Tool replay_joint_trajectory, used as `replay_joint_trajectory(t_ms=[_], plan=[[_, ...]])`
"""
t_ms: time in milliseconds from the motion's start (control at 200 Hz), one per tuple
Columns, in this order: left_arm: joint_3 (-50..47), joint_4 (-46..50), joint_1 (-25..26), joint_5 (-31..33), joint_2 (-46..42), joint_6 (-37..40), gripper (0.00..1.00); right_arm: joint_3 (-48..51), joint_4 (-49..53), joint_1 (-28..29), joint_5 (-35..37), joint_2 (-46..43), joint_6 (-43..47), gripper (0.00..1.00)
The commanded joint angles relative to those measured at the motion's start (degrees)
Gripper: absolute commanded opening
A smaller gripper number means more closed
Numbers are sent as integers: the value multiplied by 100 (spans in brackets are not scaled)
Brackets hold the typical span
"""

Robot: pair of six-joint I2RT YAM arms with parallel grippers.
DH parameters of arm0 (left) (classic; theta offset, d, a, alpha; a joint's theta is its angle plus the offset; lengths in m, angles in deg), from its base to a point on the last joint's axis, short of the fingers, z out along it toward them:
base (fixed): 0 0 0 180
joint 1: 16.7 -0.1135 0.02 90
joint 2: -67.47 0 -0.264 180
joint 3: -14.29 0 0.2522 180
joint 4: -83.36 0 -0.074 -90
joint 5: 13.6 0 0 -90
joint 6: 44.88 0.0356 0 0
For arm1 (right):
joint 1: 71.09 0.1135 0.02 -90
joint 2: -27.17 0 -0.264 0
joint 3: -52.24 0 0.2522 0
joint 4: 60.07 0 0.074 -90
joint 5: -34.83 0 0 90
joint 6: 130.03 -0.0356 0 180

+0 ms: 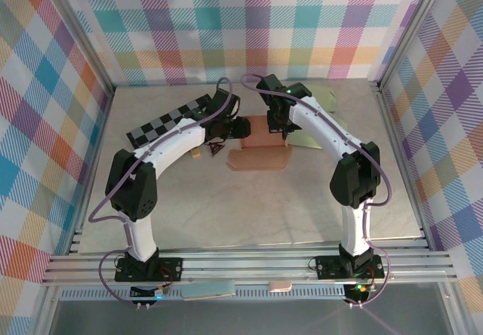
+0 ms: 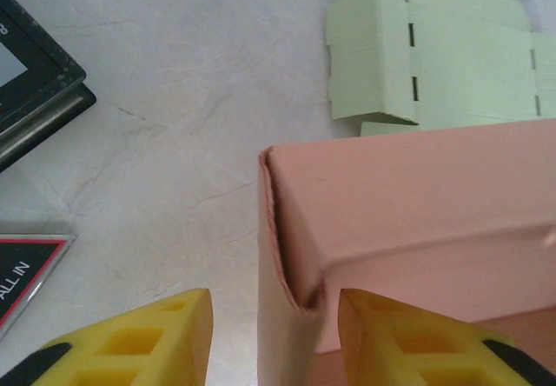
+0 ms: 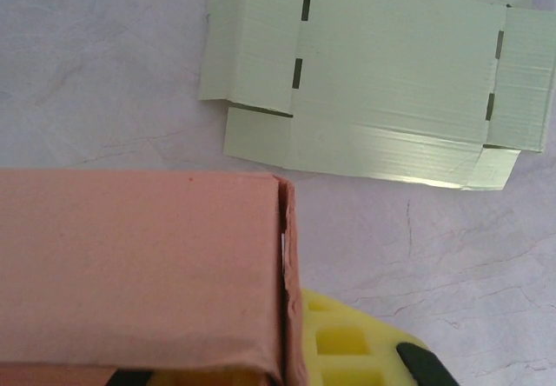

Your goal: Fold the paper box

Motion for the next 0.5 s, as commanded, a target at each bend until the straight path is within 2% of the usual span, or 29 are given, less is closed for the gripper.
replay_joint_trajectory(t_ms=[0,150,220,345,385,495], plan=[[174,-133,-46,186,118,131,38,-109,131,-35,-106,-208,-129,0],[171,-233,-38,372,158,142,28,-92,135,-41,-120,-218,-140,0],[197,-185,-20,470,175,145,19,-76,131,-46,-113,-217,-150,0],[241,14,122,919,137,167,7,-54,144,-45,-84,-209,-173,0],[253,165,189,1223,109,112,0,-44,143,-47,-68,-209,-175,0],[130,261,321,1681,-44,-47,0,-13,126,-43,-51,-221,-178,0]])
